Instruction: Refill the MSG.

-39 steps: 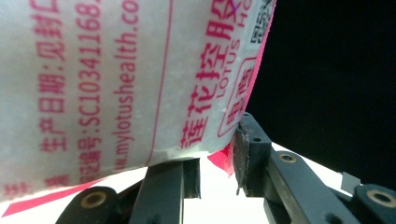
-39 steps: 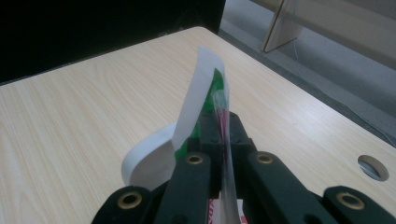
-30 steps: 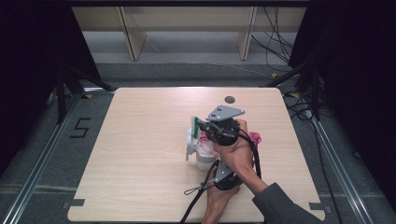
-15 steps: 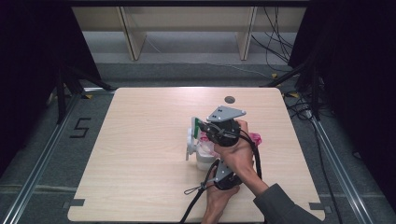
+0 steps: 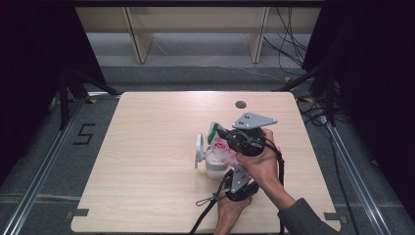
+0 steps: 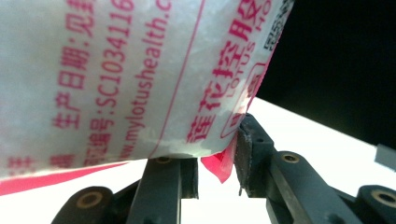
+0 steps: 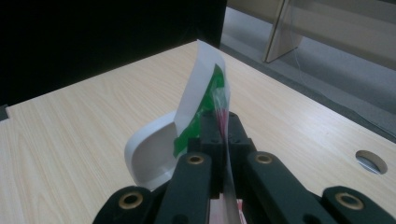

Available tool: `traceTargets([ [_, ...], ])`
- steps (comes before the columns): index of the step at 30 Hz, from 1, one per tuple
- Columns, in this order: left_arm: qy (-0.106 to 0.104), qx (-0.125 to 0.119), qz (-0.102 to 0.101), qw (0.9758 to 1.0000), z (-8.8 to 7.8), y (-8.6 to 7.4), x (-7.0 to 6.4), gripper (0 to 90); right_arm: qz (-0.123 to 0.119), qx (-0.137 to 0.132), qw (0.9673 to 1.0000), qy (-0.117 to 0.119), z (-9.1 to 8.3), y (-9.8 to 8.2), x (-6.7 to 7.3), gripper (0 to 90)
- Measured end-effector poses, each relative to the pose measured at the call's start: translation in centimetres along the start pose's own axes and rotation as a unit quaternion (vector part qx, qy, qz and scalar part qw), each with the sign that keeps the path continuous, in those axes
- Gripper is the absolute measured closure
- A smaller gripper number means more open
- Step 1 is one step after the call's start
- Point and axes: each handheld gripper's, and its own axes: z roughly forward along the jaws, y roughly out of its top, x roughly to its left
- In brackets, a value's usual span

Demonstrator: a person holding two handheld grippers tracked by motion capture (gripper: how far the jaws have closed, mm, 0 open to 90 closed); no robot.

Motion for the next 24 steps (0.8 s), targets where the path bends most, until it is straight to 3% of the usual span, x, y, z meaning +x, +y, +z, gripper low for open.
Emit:
traceTargets([
  [2, -0.001, 0.01, -0.001, 1.0, 0.0, 0.0, 0.0, 70.1, 0.017, -0.002, 0.9999, 0.003, -0.5, -0.3, -0.1, 90.0],
  [3, 0.001, 0.012, 0.0, 0.9999, 0.1, -0.1, -0.1, 68.7, 0.007, -0.006, 0.9999, 0.008, -0.7, -0.4, -0.4, 90.0],
  [4, -0.001, -0.001, -0.013, 0.9999, 0.2, -0.1, -0.2, 67.7, 0.018, -0.009, 0.9998, 0.003, -0.9, -0.5, -0.3, 90.0],
  [5, 0.011, 0.005, 0.005, 0.9999, 0.0, -0.1, 0.1, 66.7, 0.016, -0.012, 0.9998, 0.008, -1.2, -0.7, -0.4, 90.0],
  [6, 0.024, 0.008, 0.001, 0.9997, 0.0, -0.2, 0.1, 65.9, 0.02, -0.014, 0.9997, 0.007, -1.4, -0.9, -0.5, 90.0],
  [8, 0.023, 0.011, -0.006, 0.9997, 0.0, -0.3, 0.1, 64.1, 0.022, -0.02, 0.9995, 0.015, -1.8, -1.2, -0.7, 90.0],
  [9, 0.02, 0.014, -0.008, 0.9997, 0.0, -0.3, 0.2, 62.7, 0.037, -0.021, 0.999, 0.015, -2.0, -1.4, -0.6, 90.0],
  [12, 0.024, 0.017, -0.004, 0.9996, 0.0, -0.3, 0.3, 62.2, 0.031, -0.038, 0.9985, 0.027, -2.4, -1.9, -1.0, 90.0],
  [14, 0.026, 0.022, -0.006, 0.9994, 0.0, -0.3, 0.4, 58.7, 0.039, -0.046, 0.998, 0.022, -2.8, -2.1, -1.2, 90.0],
  [15, 0.025, 0.024, -0.009, 0.9994, -0.1, -0.3, 0.4, 56.9, 0.054, -0.045, 0.9972, 0.026, -3.0, -2.2, -1.1, 90.0],
  [16, 0.023, 0.024, -0.01, 0.9994, -0.2, -0.3, 0.5, 55.3, 0.044, -0.051, 0.9974, 0.026, -3.2, -2.2, -1.4, 90.0],
  [21, 0.029, 0.032, -0.007, 0.999, -0.1, -0.4, 0.5, 52.9, 0.071, -0.07, 0.9944, 0.035, -3.6, -2.9, -2.1, 90.0],
  [23, 0.029, 0.038, -0.015, 0.9987, -0.1, -0.6, 0.6, 51.6, 0.077, -0.067, 0.9942, 0.033, -3.9, -3.2, -2.3, 90.0],
  [24, 0.032, 0.043, -0.017, 0.9984, -0.1, -0.6, 0.6, 50.6, 0.068, -0.071, 0.9943, 0.039, -3.8, -3.4, -2.5, 90.0],
])
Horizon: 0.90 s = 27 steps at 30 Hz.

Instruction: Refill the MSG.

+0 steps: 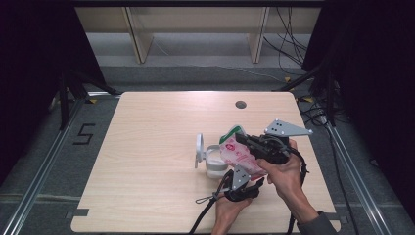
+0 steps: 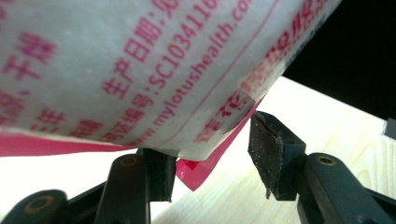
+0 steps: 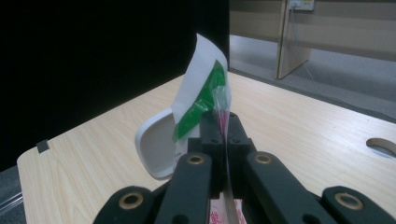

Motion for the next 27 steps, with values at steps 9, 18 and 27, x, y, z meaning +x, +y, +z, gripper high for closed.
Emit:
traceTargets([
  [9, 0.017, 0.02, 0.001, 0.9997, -0.9, 0.0, -0.2, 44.3, 0.054, -0.027, 0.9982, 0.001, -1.4, -0.8, -1.0, 90.0],
  [18, 0.026, 0.03, -0.011, 0.9991, -1.3, -0.2, 0.1, 38.0, 0.068, -0.055, 0.9962, -0.004, -1.8, -1.8, -1.9, 90.0],
  [27, 0.035, 0.029, -0.024, 0.9987, -1.9, -0.4, -0.2, 34.0, 0.089, -0.061, 0.9941, -0.009, -2.6, -3.4, -2.5, 90.0],
])
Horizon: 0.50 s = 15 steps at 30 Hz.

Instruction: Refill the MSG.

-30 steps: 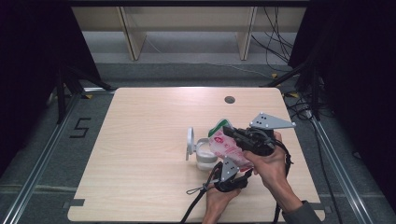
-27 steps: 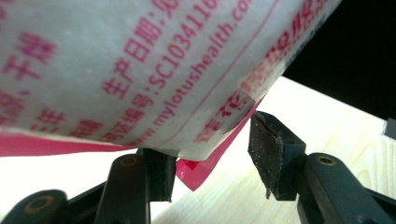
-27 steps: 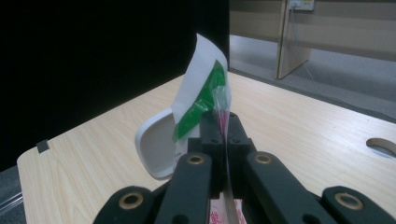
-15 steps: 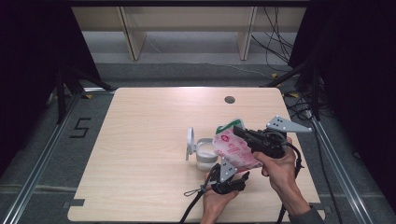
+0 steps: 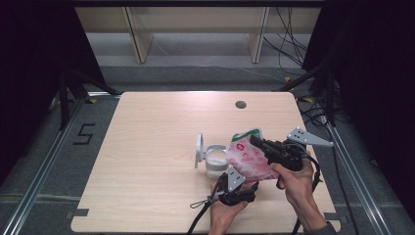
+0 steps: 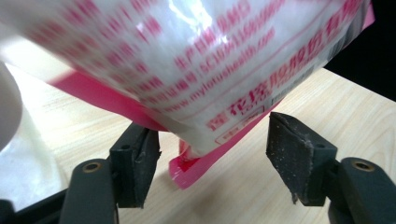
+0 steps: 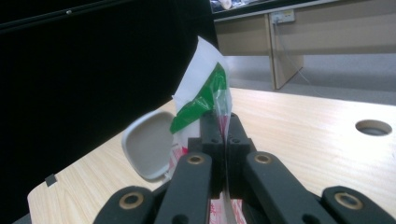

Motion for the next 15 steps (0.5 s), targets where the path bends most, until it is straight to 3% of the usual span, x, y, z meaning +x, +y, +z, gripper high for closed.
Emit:
traceTargets([
  [2, -0.012, 0.002, 0.008, 0.9999, -0.2, -0.1, 0.2, 35.0, 0.002, -0.001, 0.9999, -0.013, -0.3, -0.7, -0.2, 90.0],
  [4, -0.012, 0.007, 0.02, 0.9997, -0.4, -0.1, 0.6, 35.1, -0.012, 0.0, 0.9997, -0.019, -0.7, -1.3, -0.7, 90.0],
  [6, -0.019, 0.002, 0.009, 0.9998, -0.5, -0.3, 0.5, 34.7, 0.005, -0.018, 0.9997, -0.016, -1.3, -1.6, -0.9, 90.0],
  [7, -0.017, 0.002, 0.012, 0.9998, -0.6, -0.2, 0.5, 34.8, 0.001, -0.01, 0.9997, -0.023, -1.7, -1.6, -1.0, 90.0],
  [8, -0.021, 0.003, 0.02, 0.9996, -0.7, -0.2, 0.6, 34.9, -0.004, -0.024, 0.9995, -0.02, -1.8, -1.8, -1.3, 90.0],
  [11, -0.02, -0.003, 0.011, 0.9997, -1.2, -0.1, 0.4, 34.9, 0.007, -0.022, 0.9995, -0.023, -2.6, -2.0, -1.7, 90.0],
  [12, -0.022, -0.004, 0.017, 0.9996, -1.4, 0.0, 0.5, 35.0, 0.019, -0.02, 0.9993, -0.023, -2.8, -2.1, -1.6, 90.0],
  [13, -0.022, -0.007, 0.017, 0.9996, -1.7, 0.1, 0.4, 35.0, -0.002, -0.02, 0.9996, -0.022, -2.9, -2.1, -1.9, 90.0],
  [15, -0.019, -0.008, 0.021, 0.9995, -2.3, 0.2, 0.4, 34.9, 0.012, -0.021, 0.9995, -0.022, -3.3, -2.4, -1.8, 90.0],
])
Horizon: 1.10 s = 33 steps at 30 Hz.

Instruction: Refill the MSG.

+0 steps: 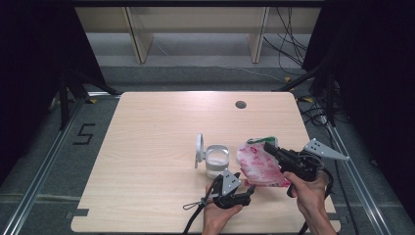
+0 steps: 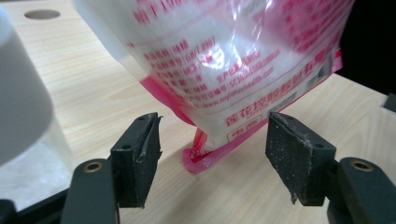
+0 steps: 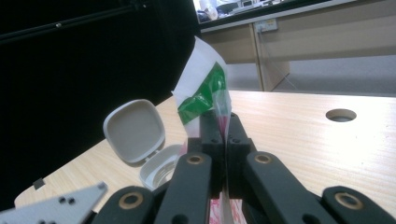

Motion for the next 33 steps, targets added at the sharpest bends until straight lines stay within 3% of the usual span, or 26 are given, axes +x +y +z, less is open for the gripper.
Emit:
traceTargets([
  [4, 0.001, -0.011, 0.006, 0.9999, -0.9, 0.0, 0.2, 34.7, -0.001, 0.0, 1.0, -0.002, -0.9, -0.3, -0.5, 90.0],
  [6, 0.002, -0.011, 0.007, 0.9999, -1.4, 0.0, 0.4, 34.5, -0.003, -0.015, 0.9999, 0.0, -1.2, -0.6, -1.0, 90.0],
  [7, 0.003, -0.012, 0.006, 0.9999, -1.6, 0.0, 0.4, 34.5, 0.01, -0.007, 0.9999, -0.007, -1.6, -0.7, -1.0, 90.0],
  [8, 0.006, -0.012, 0.007, 0.9999, -1.8, 0.1, 0.5, 34.5, 0.003, -0.006, 0.9999, -0.009, -1.9, -0.8, -1.4, 90.0],
  [15, 0.001, -0.021, 0.02, 0.9996, -2.3, 0.3, 1.0, 34.5, 0.026, -0.018, 0.9986, -0.043, -3.6, -2.1, -3.5, 90.0],
  [17, 0.001, -0.019, 0.004, 0.9998, -2.2, 0.2, 0.7, 34.5, 0.034, -0.018, 0.9975, -0.059, -3.8, -2.5, -3.9, 90.0],
  [26, -0.004, -0.019, 0.007, 0.9998, -2.1, 0.3, 0.5, 34.5, 0.043, -0.01, 0.9956, -0.082, -3.8, -3.4, -5.4, 90.0],
  [29, -0.003, -0.015, 0.012, 0.9998, -2.3, 0.3, 0.5, 34.3, 0.047, 0.007, 0.9943, -0.096, -3.9, -3.7, -5.7, 90.0],
  [33, -0.003, -0.011, 0.012, 0.9999, -2.4, 0.3, 0.3, 34.1, 0.047, 0.0, 0.9939, -0.099, -3.9, -3.9, -6.2, 89.9],
])
